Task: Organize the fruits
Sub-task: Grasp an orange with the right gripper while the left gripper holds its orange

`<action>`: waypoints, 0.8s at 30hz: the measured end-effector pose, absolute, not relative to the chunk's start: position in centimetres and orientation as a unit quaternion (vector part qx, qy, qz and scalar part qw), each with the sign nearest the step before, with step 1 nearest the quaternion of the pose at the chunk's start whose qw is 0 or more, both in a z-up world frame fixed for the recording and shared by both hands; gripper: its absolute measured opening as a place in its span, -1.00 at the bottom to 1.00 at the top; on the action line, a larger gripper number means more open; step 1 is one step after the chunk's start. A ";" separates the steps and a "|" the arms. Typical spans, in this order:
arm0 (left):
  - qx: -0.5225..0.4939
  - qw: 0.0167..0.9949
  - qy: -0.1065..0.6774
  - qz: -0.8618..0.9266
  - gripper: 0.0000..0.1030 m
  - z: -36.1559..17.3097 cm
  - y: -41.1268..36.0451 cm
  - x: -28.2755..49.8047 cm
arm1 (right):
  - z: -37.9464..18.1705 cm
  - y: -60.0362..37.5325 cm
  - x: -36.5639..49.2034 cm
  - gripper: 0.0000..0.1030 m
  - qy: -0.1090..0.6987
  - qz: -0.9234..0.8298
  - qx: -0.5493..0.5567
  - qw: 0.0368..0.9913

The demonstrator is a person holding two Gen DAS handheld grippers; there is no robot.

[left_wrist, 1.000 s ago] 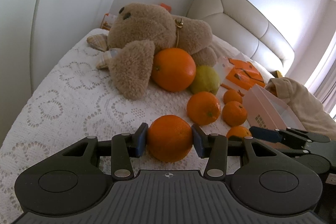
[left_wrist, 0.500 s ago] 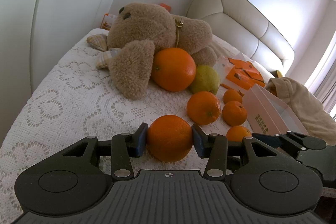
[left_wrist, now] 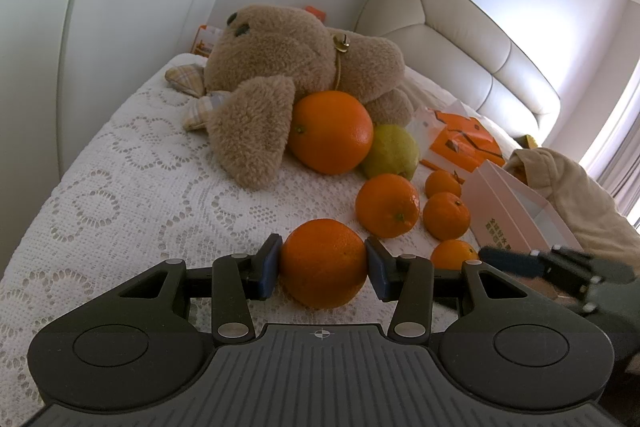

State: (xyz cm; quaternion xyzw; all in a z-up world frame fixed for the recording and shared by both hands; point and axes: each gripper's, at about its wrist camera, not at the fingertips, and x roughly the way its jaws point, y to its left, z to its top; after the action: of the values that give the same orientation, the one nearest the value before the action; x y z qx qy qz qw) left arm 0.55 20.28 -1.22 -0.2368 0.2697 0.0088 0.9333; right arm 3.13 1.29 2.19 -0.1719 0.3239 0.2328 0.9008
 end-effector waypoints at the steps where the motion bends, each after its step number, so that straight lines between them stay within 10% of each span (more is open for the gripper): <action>1: -0.237 0.933 0.270 0.009 -0.02 -1.2 20.3 0.5 | 2.6 1.3 3.1 0.28 0.320 0.238 -0.165 0.902; 24: -0.266 0.929 0.257 0.034 -0.03 -1.4 21.5 0.2 | 3.5 4.9 8.0 -0.09 0.354 0.276 -0.133 0.884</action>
State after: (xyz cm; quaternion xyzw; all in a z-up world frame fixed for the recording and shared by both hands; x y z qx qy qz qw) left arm 0.24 21.52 -1.45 -0.2658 0.2569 0.0339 0.9285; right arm 7.99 4.93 3.52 -0.1332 0.3537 0.2757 0.8838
